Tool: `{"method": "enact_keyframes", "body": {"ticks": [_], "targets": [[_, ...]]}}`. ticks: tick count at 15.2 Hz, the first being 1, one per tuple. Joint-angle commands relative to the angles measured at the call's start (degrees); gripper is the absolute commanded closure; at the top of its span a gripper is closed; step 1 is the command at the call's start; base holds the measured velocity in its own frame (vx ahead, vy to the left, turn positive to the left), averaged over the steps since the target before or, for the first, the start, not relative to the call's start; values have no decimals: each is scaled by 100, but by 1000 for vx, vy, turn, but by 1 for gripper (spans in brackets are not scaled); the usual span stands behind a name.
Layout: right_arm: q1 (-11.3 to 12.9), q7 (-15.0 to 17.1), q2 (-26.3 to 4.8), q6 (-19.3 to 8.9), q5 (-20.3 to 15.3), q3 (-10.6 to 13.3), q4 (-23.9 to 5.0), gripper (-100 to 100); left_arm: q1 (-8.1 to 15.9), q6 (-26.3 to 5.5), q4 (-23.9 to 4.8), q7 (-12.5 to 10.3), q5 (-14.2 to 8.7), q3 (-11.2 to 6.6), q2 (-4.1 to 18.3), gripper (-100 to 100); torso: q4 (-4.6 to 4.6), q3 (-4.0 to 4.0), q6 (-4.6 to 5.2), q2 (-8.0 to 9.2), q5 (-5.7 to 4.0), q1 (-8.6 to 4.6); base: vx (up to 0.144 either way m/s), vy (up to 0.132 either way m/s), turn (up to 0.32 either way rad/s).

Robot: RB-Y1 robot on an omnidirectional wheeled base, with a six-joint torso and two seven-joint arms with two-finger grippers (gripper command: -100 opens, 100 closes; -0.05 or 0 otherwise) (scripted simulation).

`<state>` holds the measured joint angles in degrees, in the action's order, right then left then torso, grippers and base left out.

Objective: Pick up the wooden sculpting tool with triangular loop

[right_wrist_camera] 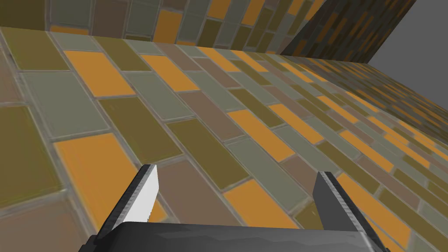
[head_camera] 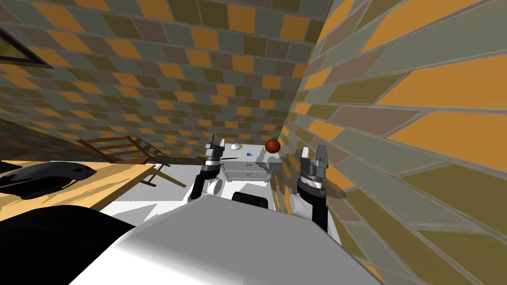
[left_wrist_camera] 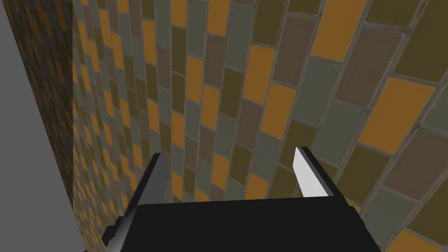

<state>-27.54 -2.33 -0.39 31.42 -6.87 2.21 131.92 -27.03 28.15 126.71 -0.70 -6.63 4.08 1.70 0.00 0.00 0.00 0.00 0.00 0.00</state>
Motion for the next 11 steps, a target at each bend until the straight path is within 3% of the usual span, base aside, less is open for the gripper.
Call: {"method": "enact_keyframes", "body": {"ticks": [1, 4, 5, 11], "targets": [[0, 0, 0, 0, 0, 0, 0, 0, 19, -136, -19, -37, -51, -45, 226, -100, 0, 0, 0, 0, 0, 0, 4, 10, -61], [0, 0, 0, 0, 0, 0, 0, 0, 63, -469, -67, -128, -175, -154, 519, -100, -1, -2, 2, -3, 3, 15, 9, 36, -132], [0, 0, 0, 0, 0, 0, 0, 0, 63, -469, -67, -128, -175, -154, 519, -100, -1, -2, 2, -4, 4, 20, 9, 49, -95], [0, 0, -1, 0, 0, 0, 0, 0, 151, -1154, -176, -321, -434, -380, 872, -100, -2, -4, 1, -7, 5, 20, 12, 42, -116]]}}
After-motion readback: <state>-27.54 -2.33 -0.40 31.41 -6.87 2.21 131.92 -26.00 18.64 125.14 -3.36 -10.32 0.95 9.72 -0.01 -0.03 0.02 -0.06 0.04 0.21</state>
